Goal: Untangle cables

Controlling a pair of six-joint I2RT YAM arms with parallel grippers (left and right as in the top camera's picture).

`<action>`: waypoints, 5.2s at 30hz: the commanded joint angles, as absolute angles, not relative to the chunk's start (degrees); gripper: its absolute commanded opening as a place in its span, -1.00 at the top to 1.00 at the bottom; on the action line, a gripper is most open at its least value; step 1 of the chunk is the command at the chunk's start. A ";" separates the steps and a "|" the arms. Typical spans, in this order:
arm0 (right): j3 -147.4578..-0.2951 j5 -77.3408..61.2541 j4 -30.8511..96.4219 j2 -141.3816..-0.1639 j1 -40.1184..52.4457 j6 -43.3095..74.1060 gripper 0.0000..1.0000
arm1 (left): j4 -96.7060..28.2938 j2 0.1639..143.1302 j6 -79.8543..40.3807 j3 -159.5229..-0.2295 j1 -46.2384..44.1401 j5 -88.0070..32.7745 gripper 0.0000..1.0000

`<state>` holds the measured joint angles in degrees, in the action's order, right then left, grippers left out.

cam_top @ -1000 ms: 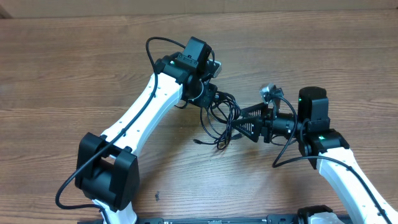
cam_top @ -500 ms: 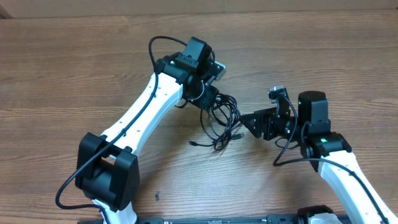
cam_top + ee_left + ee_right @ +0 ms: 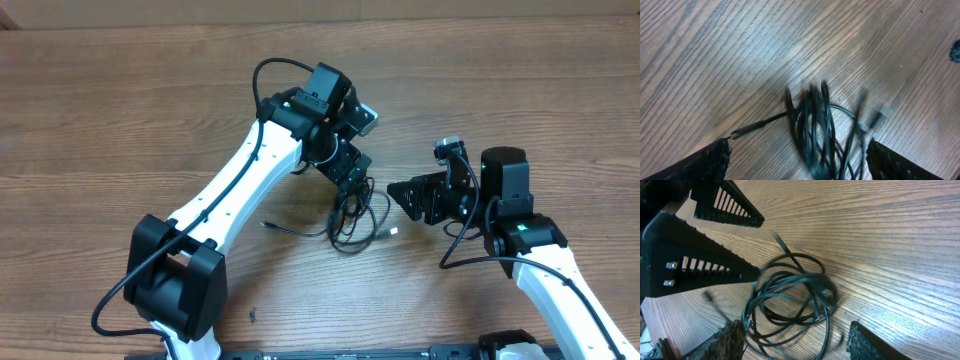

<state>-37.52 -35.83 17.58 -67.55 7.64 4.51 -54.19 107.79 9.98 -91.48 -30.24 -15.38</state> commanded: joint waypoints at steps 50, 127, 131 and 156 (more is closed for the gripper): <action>-38.70 -29.34 19.94 -66.87 7.81 4.69 -0.33 | -43.48 108.09 -21.52 -65.71 -30.41 -12.53 -0.16; -38.70 -25.02 15.16 -66.87 7.79 13.76 -0.38 | -56.12 92.86 55.55 -80.53 -32.27 -25.43 0.92; -38.70 -25.04 15.07 -66.87 7.79 13.74 -0.39 | -57.01 92.86 55.79 -80.53 -32.27 -23.81 0.92; -38.70 -32.38 15.46 -66.87 7.81 9.98 -0.40 | -37.12 92.88 35.42 -80.53 -32.23 -11.42 0.91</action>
